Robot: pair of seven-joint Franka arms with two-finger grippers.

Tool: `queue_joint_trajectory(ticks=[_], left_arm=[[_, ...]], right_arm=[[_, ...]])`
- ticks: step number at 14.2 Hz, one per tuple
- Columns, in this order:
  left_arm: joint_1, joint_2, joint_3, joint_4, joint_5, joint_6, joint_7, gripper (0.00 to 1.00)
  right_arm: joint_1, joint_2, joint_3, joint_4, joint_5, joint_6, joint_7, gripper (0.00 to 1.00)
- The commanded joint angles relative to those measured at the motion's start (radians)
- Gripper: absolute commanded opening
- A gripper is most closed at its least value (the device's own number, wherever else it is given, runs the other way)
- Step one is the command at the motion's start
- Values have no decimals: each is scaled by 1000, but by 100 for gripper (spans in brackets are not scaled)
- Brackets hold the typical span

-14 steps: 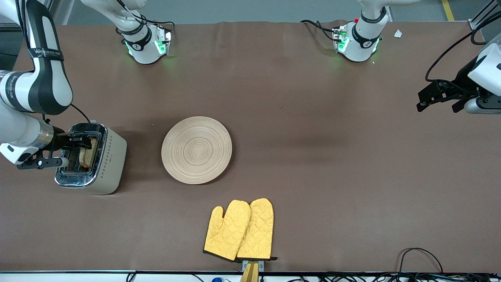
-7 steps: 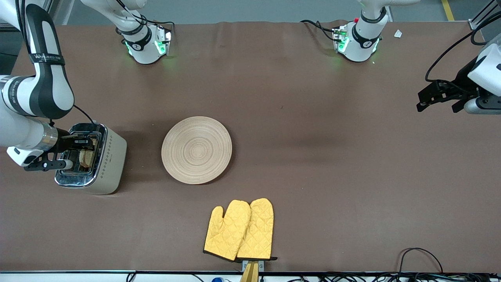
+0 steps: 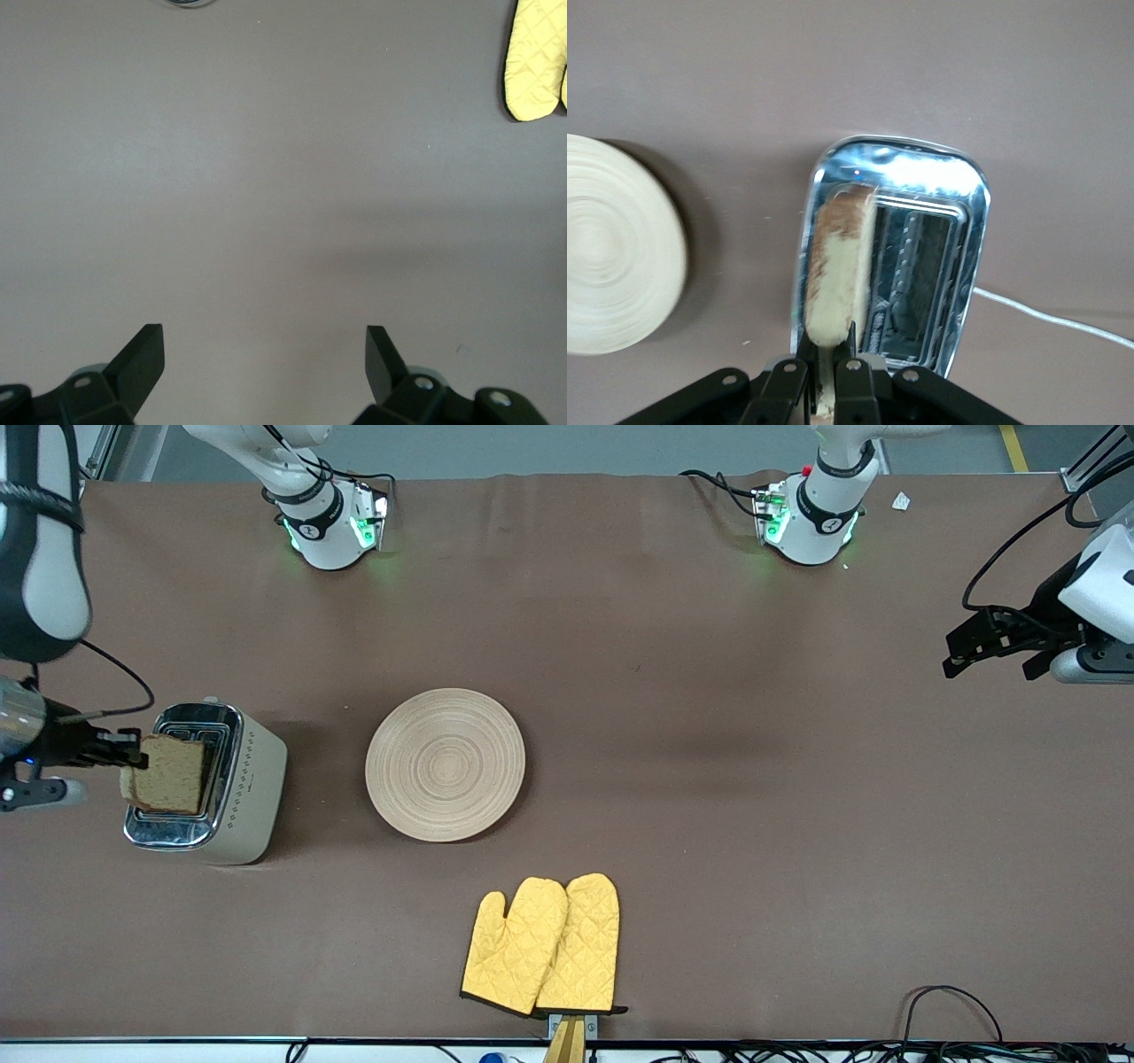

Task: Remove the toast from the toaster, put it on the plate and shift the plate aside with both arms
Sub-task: 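Grasp the toast slice with the right gripper and lift it out, then carry the toast onto the wooden plate while the left gripper approaches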

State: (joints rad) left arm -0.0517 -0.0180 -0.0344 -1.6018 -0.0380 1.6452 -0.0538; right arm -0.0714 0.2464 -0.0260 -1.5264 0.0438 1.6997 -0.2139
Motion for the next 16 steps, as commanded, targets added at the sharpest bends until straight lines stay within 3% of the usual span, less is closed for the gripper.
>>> queue_joint_trajectory(ticks=[1, 6, 9, 12, 14, 16], left_arm=[[6, 10, 1, 20, -13, -21, 19, 100], [3, 12, 1, 19, -13, -21, 15, 100], [-4, 53, -2, -10, -26, -24, 22, 100], [3, 153, -13, -24, -214, -19, 14, 100], [9, 219, -15, -24, -304, 11, 12, 100], [9, 280, -15, -24, -408, 45, 17, 100]], right_arm=[[60, 4, 9, -1, 171, -17, 147, 0], [209, 7, 9, -239, 483, 237, 217, 0], [324, 8, 8, -345, 543, 358, 229, 0], [390, 74, 9, -382, 579, 487, 251, 0], [386, 108, 6, -390, 582, 511, 220, 0], [313, 114, 3, -449, 582, 517, 45, 0]])
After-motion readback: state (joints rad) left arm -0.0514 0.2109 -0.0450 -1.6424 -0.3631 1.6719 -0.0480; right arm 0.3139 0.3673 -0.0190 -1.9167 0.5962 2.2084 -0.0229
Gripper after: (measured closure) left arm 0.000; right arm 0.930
